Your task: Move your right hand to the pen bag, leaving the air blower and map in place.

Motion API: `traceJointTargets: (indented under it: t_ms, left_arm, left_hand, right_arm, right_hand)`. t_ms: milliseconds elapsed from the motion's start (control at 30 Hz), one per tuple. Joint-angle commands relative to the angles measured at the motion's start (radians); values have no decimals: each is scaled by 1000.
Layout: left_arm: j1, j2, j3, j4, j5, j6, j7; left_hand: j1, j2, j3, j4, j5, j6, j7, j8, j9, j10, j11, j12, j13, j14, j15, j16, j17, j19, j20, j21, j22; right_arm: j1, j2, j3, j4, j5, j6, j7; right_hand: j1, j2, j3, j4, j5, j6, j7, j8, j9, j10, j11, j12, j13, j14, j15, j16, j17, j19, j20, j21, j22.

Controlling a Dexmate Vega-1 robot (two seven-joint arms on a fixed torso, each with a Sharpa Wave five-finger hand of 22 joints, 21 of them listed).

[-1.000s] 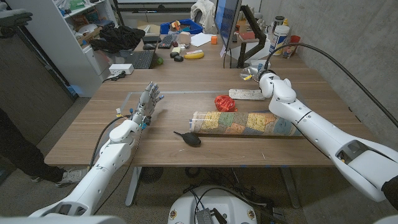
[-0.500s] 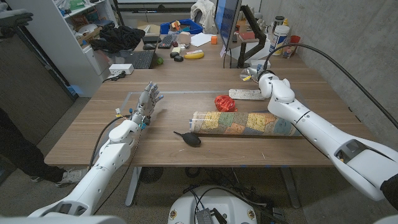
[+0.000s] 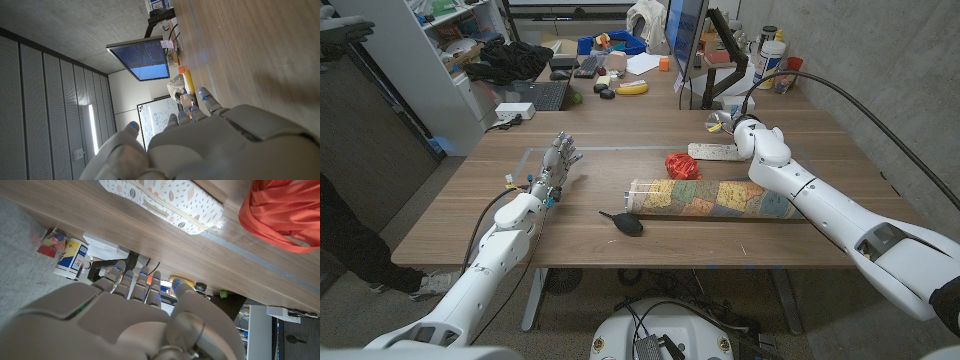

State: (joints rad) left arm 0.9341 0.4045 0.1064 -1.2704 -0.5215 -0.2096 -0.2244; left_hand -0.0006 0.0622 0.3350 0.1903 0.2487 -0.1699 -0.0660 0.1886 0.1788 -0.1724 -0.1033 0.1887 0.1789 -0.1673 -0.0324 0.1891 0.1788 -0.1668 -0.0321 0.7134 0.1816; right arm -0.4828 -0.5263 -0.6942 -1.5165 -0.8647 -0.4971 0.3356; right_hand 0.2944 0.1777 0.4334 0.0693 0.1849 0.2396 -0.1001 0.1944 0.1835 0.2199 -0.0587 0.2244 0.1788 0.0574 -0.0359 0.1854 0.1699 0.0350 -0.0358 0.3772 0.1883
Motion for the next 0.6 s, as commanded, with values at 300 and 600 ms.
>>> traceJointTargets:
  t_ms: [300, 600]
  left_arm:
    - [-18, -5, 4, 33, 0, 0, -15]
    - [-24, -6, 4, 41, 1, -1, -19]
  left_hand:
    - [6, 110, -1, -1, 9, -37, 0, 1, 5, -29, 5, 4, 2, -64, -26, 4, 2, -107, -49, -1, 3]
    - [6, 110, -1, -1, 9, -38, 1, 1, 5, -30, 4, 4, 2, -65, -26, 4, 2, -107, -49, -3, 3]
  right_arm:
    - [16, 8, -25, 30, -17, 5, 14]
    - [21, 13, -28, 40, -17, 6, 14]
  right_hand:
    - [13, 6, 5, 3, -1, 13, 2, 2, 6, 10, 0, -6, 2, 15, -40, 4, 6, 13, -26, -3, 3]
    - [15, 6, 5, 3, -1, 14, 3, 2, 6, 11, 0, -6, 2, 16, -40, 4, 6, 15, -25, -3, 3]
